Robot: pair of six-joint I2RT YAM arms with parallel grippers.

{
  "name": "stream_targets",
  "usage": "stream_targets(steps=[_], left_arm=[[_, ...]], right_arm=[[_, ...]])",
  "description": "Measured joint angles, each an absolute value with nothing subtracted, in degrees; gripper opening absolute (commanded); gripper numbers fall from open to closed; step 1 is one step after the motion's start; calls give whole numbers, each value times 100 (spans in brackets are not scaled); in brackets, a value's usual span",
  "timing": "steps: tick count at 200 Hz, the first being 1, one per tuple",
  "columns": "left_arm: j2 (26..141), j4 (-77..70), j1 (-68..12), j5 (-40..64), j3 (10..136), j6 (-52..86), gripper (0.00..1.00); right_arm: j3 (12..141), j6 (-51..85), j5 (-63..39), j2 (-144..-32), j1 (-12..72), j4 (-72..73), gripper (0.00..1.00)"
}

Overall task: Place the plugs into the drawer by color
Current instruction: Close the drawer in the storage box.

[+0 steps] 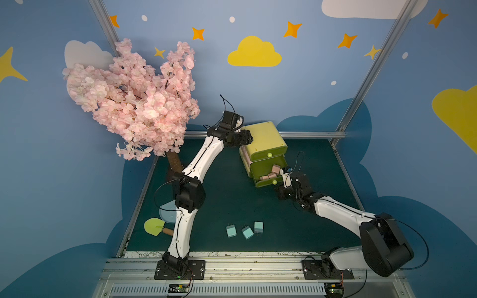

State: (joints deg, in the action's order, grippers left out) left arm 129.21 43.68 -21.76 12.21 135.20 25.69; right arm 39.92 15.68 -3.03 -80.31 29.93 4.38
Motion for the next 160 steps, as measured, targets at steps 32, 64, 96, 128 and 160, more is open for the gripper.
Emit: stream_targets(steps=[32, 64, 96, 128, 160], left_arm=[[12943, 4364, -2176, 1223, 13474, 2571, 71], [12943, 4289, -2174, 1315, 13404, 2580, 69], [12943, 4211, -2165, 1466, 13336, 2589, 68], [12943, 4171, -2165, 1544, 13301, 2598, 66], [12943, 4136, -2165, 1601, 13284, 2613, 64]], right_arm=[[4077, 1566, -309, -8296, 3055, 484, 34], [4366, 1551, -303, -8414, 3055, 482, 34], [4565, 1518, -281, -8521, 3052, 467, 34], [4733, 1466, -239, -8628, 3048, 427, 34], [4910, 1411, -196, -8709, 3048, 333, 34]])
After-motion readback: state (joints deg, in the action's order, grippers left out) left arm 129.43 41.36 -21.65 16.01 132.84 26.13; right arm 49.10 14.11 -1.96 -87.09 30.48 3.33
